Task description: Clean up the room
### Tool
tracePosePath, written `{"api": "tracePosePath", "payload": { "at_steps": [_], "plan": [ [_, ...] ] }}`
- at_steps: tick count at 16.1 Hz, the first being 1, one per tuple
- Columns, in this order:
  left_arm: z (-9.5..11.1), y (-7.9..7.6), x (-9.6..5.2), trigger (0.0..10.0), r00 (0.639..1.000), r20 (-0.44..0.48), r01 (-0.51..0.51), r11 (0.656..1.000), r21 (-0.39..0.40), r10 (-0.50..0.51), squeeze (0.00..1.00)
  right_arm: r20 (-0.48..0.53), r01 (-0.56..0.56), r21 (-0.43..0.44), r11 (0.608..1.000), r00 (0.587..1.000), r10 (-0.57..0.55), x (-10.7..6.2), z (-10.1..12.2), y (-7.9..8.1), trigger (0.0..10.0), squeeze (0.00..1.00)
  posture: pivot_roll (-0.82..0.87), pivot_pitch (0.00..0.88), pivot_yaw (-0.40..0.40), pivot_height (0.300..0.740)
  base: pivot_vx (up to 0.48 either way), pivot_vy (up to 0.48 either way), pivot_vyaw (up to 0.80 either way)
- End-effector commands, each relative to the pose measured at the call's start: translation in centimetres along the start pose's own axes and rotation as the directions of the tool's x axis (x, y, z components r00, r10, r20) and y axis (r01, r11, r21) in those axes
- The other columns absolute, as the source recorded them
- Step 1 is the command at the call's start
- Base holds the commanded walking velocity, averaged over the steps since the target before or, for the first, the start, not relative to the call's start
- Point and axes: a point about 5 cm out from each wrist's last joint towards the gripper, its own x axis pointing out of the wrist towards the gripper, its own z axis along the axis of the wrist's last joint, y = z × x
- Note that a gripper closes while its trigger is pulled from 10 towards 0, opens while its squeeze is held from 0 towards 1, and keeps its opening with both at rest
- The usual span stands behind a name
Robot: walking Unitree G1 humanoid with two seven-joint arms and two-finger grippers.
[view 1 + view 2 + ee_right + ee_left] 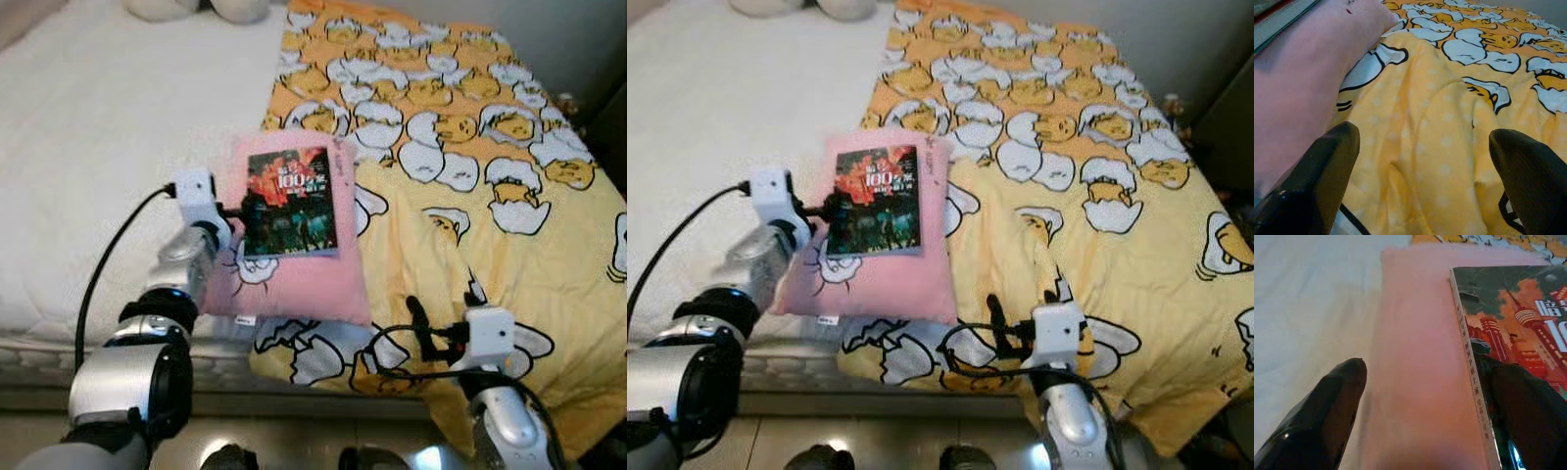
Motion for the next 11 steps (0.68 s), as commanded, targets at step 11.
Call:
{"api": "tracePosePath", "payload": {
  "at_steps": [11],
  "plan": [
    [2.9, -2.0, -0.9, 10.0, 0.947, 0.312, 0.016, 0.978, 0.208, -0.082, 0.00, -0.061, 0.025, -0.008, 1.000, 0.998, -0.025, -1.6, 0.0, -0.3, 10.0, 0.00, -0.17, 0.172, -0.039, 0.740, 0.000, 0.000, 0.00]
  ]
}}
